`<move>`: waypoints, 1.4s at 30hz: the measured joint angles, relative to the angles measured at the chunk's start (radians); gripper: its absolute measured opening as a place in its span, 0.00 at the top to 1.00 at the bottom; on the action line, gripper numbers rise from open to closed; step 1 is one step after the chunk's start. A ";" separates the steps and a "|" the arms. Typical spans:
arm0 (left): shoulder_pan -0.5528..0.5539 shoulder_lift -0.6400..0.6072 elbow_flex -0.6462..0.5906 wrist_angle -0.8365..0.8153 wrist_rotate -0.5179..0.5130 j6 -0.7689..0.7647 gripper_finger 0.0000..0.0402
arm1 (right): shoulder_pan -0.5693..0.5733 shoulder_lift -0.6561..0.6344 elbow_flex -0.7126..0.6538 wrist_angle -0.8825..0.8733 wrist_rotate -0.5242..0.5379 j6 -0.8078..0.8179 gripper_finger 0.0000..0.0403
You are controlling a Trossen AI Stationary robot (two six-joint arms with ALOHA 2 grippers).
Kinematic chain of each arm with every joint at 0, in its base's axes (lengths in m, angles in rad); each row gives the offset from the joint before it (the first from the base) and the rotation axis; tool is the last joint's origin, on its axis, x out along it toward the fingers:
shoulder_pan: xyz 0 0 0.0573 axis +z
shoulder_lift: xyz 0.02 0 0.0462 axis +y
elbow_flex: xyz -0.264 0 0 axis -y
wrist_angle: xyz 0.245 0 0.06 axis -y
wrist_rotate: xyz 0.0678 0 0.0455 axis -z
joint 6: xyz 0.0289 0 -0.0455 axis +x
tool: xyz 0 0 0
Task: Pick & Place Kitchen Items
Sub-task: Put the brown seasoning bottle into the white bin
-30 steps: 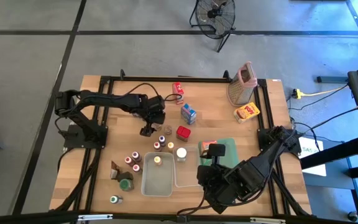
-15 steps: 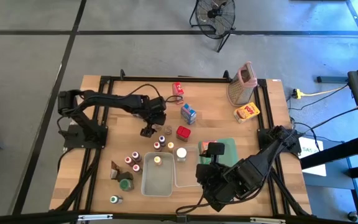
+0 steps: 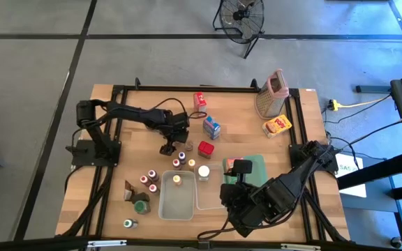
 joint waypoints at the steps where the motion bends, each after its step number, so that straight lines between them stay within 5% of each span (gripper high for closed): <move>1: 0.000 -0.004 0.000 0.001 0.000 -0.004 0.20 | 0.000 0.000 0.000 0.000 0.000 0.000 0.19; 12: -0.003 -0.013 0.000 0.028 0.000 -0.006 0.22 | 0.000 0.000 0.000 0.000 0.000 0.000 0.19; 25: -0.003 -0.013 0.001 0.036 0.000 0.000 0.53 | 0.000 0.000 0.000 0.000 0.000 0.000 0.19; 34: -0.003 -0.013 0.003 0.026 -0.008 -0.003 0.54 | 0.000 0.000 0.000 0.000 0.000 -0.005 0.19; 42: -0.033 -0.119 0.086 -0.139 -0.112 -0.047 0.54 | -0.002 0.000 0.000 0.000 0.002 -0.012 0.19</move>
